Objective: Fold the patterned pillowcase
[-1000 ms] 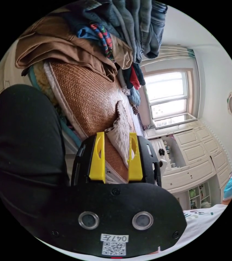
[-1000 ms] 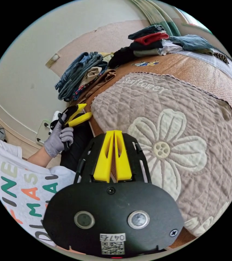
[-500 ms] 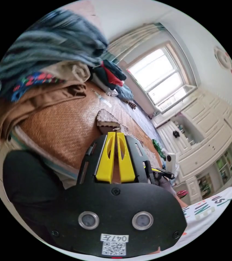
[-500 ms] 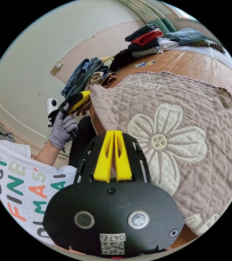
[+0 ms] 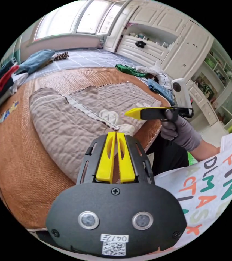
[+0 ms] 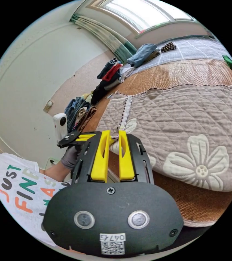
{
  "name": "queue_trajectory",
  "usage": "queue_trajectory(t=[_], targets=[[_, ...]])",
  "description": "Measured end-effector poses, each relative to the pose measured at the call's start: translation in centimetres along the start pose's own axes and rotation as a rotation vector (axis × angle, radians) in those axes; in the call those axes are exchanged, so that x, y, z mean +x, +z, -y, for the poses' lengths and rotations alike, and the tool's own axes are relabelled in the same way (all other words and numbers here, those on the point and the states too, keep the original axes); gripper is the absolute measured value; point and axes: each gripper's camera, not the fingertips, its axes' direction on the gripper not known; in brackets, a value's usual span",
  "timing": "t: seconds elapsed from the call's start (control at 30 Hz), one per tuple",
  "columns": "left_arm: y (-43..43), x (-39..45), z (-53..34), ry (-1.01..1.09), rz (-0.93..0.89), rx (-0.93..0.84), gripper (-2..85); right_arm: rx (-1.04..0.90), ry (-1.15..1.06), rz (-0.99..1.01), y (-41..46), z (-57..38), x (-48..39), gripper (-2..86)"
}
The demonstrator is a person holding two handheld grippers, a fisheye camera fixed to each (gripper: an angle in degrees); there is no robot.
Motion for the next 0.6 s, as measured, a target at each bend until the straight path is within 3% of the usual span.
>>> queue_trajectory(t=[0.13,0.33,0.5,0.6], targets=[[-1.4,-2.6,0.4,-0.067,-0.046,0.059,-1.0,-0.053,0.002,0.050,0.7,-1.5,0.8,3.9],[-7.7,-5.6,0.2,-0.035,-0.106,0.296,-1.0,-0.015,-0.013,0.053,0.8,-3.3,0.5,3.3],[-3.2,-7.7,1.2,0.005,-0.153,0.019,-0.9,0.013,0.015,0.005,-0.8,-4.5,1.1,3.2],[-2.2,-9.4,0.3,-0.034,-0.183,0.017,-0.7,-0.007,0.021,-0.008,-0.7,-4.8,1.1,3.2]])
